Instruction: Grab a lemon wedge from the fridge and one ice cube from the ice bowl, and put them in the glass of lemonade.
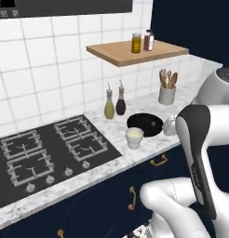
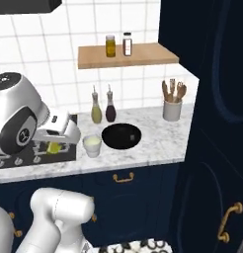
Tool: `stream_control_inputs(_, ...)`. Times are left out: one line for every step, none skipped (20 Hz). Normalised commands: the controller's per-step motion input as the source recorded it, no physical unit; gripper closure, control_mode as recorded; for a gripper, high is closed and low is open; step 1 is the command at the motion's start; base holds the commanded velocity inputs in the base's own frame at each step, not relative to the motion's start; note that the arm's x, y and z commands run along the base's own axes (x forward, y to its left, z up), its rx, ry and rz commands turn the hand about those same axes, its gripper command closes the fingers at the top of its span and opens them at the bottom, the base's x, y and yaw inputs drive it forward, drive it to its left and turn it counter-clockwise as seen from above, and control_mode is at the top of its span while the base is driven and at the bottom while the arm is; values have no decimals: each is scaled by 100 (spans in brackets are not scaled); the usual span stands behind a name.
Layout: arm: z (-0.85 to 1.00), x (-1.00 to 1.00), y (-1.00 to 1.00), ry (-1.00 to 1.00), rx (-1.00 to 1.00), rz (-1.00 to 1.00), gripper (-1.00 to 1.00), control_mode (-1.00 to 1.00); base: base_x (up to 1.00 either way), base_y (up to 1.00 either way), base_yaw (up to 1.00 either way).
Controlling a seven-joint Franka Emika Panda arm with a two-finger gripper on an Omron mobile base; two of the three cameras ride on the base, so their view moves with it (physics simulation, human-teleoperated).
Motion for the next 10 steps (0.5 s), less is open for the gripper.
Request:
stream_control_inputs(0,0,0,0,0,0,100,100,100,-41,34)
stream_control_inputs(0,0,0,0,0,0,100,100,100,-63,31)
stream_control_inputs(0,0,0,0,0,0,100,100,69,-69,24)
stream_control_inputs(0,0,0,0,0,0,100,100,56,-46,15)
stream_control_inputs(0,0,0,0,0,0,100,100,38,-26,7)
stream_control_inputs(0,0,0,0,0,0,100,100,43,-21,6)
stream_control_inputs(0,0,0,0,0,0,100,100,27,-17,7)
stream_control_inputs(0,0,0,0,0,0,100,100,23,-6,7)
stream_control_inputs(0,0,0,0,0,0,100,100,9,0,5)
stream_control_inputs(0,0,0,0,0,0,100,100,19,0,7)
